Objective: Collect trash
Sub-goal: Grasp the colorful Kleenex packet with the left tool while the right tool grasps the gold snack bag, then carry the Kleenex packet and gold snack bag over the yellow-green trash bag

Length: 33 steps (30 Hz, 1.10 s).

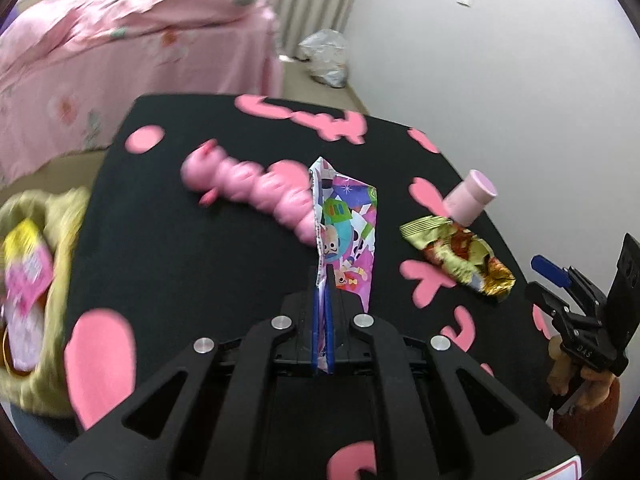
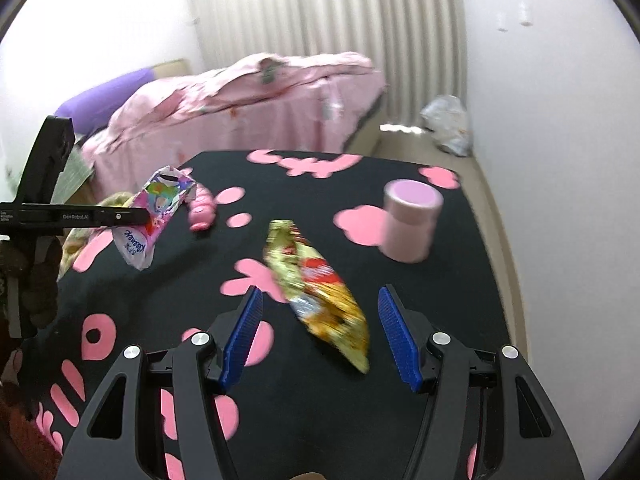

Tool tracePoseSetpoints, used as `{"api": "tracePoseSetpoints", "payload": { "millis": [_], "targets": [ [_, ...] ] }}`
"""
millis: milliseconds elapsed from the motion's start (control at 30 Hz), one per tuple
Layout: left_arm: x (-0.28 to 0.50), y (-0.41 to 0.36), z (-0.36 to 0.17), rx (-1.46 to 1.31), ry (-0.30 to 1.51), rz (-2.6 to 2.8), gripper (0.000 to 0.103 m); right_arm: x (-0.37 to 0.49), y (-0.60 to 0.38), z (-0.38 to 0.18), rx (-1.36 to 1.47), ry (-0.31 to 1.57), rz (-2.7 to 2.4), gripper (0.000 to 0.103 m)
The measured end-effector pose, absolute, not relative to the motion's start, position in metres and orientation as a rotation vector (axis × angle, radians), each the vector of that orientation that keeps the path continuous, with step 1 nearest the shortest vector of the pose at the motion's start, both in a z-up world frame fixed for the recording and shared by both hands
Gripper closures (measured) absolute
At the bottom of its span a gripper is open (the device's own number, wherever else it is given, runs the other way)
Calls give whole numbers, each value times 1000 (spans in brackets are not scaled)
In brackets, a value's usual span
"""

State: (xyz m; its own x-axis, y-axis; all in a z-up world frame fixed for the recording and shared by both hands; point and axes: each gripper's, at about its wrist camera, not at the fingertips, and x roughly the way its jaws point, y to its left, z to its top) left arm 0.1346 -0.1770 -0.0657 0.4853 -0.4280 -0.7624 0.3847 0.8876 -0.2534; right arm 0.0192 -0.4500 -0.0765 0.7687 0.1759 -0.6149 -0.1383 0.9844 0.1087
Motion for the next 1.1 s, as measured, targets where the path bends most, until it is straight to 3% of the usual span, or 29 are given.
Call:
{"api": "tracePoseSetpoints", "payload": {
  "millis": [133,167,233,333,500,1100],
  "targets": [
    [125,-150,-70,-130,953,-474,101,47,-427,-87,-70,734,163,47],
    [122,-144,-70,-136,950,-472,101,52,-424,-91,-88,755,160,55],
    [117,-130,-69,-159,943,-464,101,64,-420,-103,-107,813,144,61],
    [113,-113,-65,-188,932,-452,101,68,-419,-103,-101,823,121,76],
    [103,-89,-55,-213,881,-425,101,66,-413,-92,-47,817,149,88],
    [76,-14,-19,-233,712,-327,101,61,-326,-4,-43,655,268,88]
  ]
}}
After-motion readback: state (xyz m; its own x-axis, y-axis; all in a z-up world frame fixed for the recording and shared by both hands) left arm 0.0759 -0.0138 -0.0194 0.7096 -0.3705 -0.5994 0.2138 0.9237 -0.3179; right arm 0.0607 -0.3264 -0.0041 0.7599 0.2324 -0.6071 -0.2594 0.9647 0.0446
